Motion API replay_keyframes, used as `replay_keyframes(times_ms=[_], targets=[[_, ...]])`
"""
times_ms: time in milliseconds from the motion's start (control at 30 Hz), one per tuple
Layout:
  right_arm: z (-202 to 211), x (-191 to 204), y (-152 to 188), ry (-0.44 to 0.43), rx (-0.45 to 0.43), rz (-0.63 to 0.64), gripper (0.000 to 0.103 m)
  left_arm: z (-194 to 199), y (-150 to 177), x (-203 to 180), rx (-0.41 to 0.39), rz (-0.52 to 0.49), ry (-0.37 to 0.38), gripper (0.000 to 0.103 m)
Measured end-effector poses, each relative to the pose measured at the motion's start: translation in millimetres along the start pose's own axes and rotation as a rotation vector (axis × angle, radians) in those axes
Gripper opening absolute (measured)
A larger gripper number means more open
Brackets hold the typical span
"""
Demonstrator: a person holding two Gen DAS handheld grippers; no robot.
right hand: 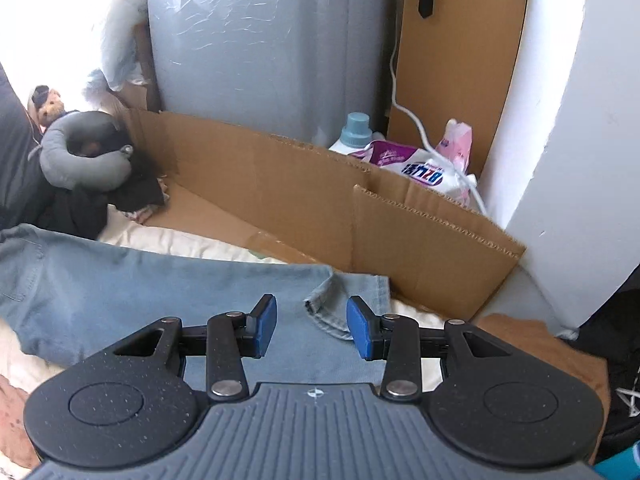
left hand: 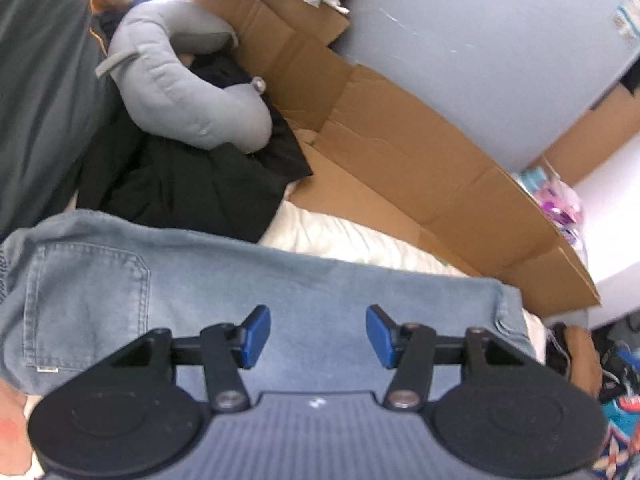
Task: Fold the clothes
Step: 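Open both grippers to release the jeans, then move both open grippers over the jeans hem near the cardboard box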
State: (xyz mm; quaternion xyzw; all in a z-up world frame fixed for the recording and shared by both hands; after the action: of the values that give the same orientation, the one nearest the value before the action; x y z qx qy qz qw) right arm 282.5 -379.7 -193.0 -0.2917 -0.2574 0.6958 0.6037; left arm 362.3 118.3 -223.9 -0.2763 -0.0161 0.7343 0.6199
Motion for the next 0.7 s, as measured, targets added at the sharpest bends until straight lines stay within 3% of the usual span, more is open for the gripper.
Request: replay_keyframes(times_ms=[333,533,700], targets=[[-25.8,1.6,19.6,-0.046,0.001,0.032,0.046,-58.7,-26.1,-39.0,0.038,0.006,-0.017,0.058],[-62.7,-9.8,36.1,-0.022,-0.009,0.009,0.048,-112.4,-14.3,-59.3,0.071,-0.054,-0.068,0.058],[-87.1,-11.4,58.2,-0.044,-0.052,-0.036,0.048,-152.3,1.6,-87.4,0.102,-0.073,-0.025,0.057]])
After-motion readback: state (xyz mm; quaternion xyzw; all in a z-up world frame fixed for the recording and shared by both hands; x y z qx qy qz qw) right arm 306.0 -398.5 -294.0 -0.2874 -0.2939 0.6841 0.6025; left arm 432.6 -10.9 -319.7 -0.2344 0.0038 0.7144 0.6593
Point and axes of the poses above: each gripper's, at about its wrist camera, not at the fingertips, and z roughly against the way its jaws point, x to its left, y to its underside, the point moved 10 cm from there along -z, roughly the way its jaws point, and after that the axes turned 7 degrees about z, right-handed, at the moved point
